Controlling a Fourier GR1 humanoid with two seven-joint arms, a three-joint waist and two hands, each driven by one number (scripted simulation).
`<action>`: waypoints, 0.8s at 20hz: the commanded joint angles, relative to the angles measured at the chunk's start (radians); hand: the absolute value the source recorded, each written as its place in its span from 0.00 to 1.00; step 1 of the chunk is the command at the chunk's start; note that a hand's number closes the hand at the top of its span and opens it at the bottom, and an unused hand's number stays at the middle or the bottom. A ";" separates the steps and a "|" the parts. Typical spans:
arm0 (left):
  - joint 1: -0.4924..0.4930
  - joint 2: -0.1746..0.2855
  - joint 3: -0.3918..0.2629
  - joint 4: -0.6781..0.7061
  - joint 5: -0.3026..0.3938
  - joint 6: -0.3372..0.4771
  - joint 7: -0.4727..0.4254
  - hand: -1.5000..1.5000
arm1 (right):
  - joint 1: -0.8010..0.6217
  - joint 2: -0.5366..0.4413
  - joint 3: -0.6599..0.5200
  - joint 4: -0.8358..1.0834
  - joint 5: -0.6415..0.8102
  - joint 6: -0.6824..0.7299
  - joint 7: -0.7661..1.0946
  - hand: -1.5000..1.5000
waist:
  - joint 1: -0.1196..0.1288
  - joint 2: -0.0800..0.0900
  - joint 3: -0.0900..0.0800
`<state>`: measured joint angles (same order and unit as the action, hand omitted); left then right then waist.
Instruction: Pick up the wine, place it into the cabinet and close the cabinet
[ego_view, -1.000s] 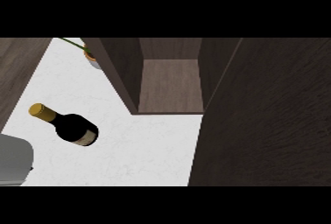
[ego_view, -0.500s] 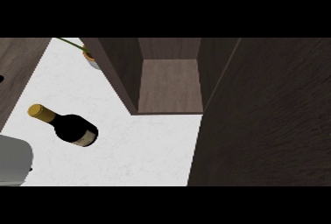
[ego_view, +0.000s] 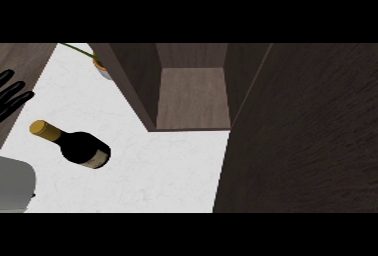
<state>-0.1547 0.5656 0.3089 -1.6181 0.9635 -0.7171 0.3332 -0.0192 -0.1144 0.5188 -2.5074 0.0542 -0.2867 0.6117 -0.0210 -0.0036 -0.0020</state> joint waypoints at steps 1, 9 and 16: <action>-0.074 -0.036 -0.012 0.090 -0.104 -0.020 -0.038 0.00 | 0.002 -0.022 0.032 -0.162 0.139 -0.029 0.075 0.00 | -0.006 0.001 0.000; -0.041 -0.085 0.038 0.223 -0.286 -0.131 -0.175 0.00 | -0.020 -0.070 0.050 -0.183 0.144 -0.071 0.096 0.00 | -0.002 0.000 0.000; -0.016 -0.171 0.058 0.304 -0.548 -0.175 -0.378 0.00 | -0.011 -0.108 0.081 -0.157 0.156 -0.096 0.069 0.00 | 0.000 0.000 0.000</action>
<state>-0.1887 0.4382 0.3600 -1.3411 0.5446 -0.8828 0.0487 -0.0754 -0.1867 0.5693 -2.5072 0.0788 -0.3786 0.6358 -0.0231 -0.0031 -0.0018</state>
